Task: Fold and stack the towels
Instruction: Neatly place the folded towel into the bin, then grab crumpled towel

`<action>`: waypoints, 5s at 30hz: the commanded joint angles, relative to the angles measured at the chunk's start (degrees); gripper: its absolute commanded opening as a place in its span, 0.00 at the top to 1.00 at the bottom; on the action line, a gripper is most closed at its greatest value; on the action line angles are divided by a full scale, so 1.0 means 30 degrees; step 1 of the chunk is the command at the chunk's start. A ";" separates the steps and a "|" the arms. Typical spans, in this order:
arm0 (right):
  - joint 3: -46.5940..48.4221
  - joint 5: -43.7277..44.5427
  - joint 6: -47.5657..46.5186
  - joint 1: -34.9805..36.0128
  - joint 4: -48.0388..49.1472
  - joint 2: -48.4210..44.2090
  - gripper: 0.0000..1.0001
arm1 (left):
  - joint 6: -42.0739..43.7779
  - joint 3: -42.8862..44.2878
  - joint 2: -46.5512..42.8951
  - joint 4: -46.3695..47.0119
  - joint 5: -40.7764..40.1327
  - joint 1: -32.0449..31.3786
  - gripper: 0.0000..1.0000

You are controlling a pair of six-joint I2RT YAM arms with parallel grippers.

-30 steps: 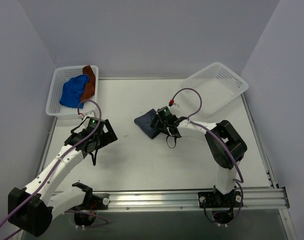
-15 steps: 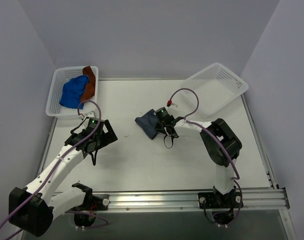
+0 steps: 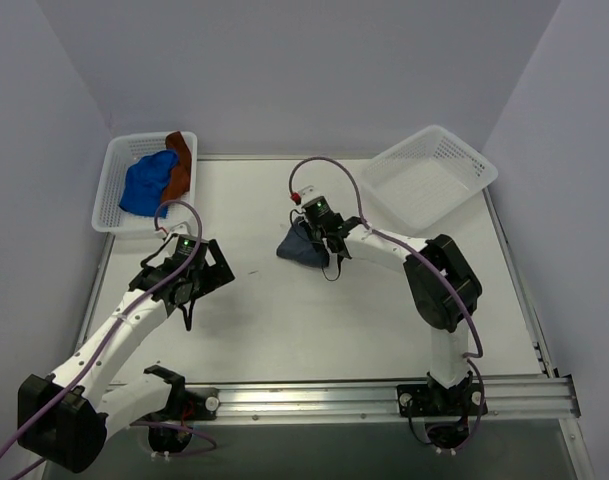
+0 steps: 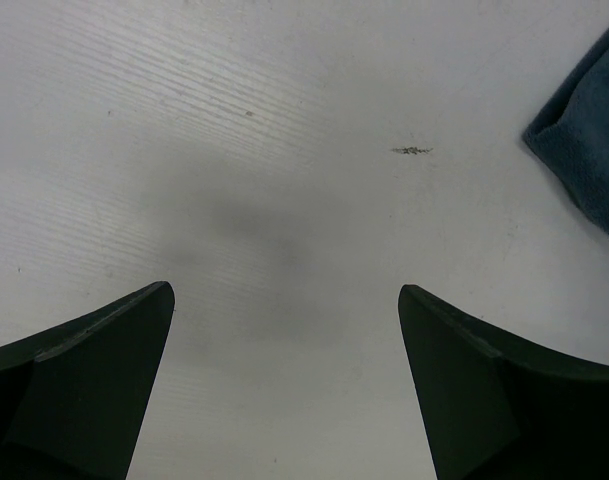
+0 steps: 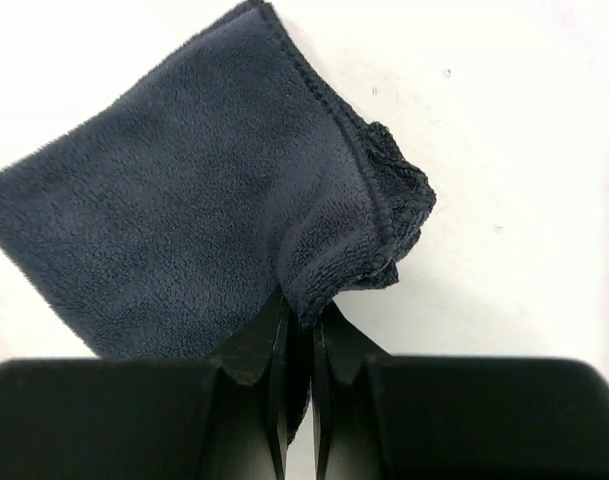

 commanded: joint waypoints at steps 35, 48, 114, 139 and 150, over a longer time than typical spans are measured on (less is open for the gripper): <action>0.8210 -0.4174 -2.0144 -0.8152 -1.0378 -0.1261 1.00 | 0.0783 0.1540 -0.2127 -0.0584 -0.3702 0.0208 0.06; 0.9999 -0.5815 -2.0495 -1.0585 -0.9323 0.2227 1.00 | 0.1720 0.2098 -0.0545 0.0996 -0.3264 0.0208 0.06; 0.5904 0.5112 -0.1370 -0.9766 0.0523 -0.3158 0.00 | 0.6195 1.2670 0.9676 0.3075 -0.1361 0.6325 0.06; 0.1240 0.4261 0.2092 -0.8330 -0.4313 -0.7645 0.00 | 1.0392 3.1735 2.6727 0.1529 0.7488 1.1839 0.05; 0.1475 0.5052 0.2795 -0.8271 -0.5922 -0.7233 0.00 | 1.0363 3.3093 2.8664 0.1936 0.6289 1.1839 0.72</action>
